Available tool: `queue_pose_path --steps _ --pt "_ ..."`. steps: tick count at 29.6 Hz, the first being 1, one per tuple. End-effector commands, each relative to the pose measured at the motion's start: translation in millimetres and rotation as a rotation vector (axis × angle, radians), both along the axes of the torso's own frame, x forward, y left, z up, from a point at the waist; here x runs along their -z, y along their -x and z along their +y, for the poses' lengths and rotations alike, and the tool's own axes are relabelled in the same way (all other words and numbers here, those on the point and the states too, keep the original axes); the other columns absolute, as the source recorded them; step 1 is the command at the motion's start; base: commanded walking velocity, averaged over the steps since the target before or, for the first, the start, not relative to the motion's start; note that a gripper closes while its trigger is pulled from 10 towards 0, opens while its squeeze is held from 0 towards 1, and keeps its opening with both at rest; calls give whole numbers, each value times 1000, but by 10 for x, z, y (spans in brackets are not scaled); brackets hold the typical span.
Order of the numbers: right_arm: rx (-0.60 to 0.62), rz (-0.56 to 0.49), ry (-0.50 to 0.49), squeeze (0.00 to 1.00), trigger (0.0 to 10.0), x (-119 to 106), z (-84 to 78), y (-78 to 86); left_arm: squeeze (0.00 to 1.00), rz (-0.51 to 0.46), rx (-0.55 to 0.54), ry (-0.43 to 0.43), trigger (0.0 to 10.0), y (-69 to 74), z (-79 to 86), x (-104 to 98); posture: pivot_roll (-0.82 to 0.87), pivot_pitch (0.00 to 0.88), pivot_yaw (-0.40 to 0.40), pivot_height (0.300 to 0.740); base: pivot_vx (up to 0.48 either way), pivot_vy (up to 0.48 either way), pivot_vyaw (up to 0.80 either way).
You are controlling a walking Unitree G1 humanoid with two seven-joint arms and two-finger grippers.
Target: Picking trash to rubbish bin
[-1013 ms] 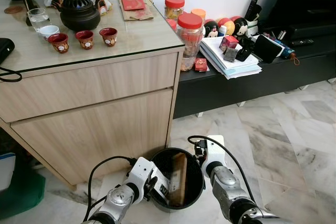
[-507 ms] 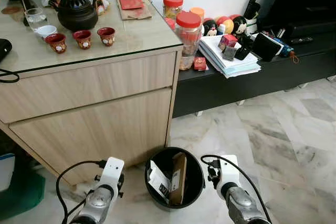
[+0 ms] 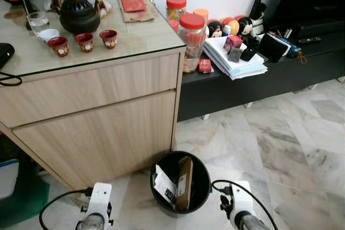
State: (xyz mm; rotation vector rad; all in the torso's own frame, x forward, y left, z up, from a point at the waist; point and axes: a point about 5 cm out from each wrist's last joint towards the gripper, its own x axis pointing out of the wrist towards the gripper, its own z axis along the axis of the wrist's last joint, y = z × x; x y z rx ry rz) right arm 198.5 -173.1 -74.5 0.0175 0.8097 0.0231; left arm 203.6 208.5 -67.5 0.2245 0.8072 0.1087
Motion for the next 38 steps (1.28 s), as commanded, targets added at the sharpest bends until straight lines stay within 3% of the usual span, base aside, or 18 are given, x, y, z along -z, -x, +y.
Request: queue_pose_path --steps 1,9,38 --pt "-7 2 5 0 10000 -6 19 -18 0 15 -27 15 10000 19 -5 17 -52 48 -47 740 0 0 0" --pt "-18 -19 4 0 10000 -50 39 -103 0 -2 -7 13 10000 -80 -24 -33 -57 36 -44 740 -218 0 0" --pt "-3 -22 -4 0 10000 -38 65 -78 0 0 21 6 10000 -100 3 -49 -67 0 -17 740 -292 0 0"
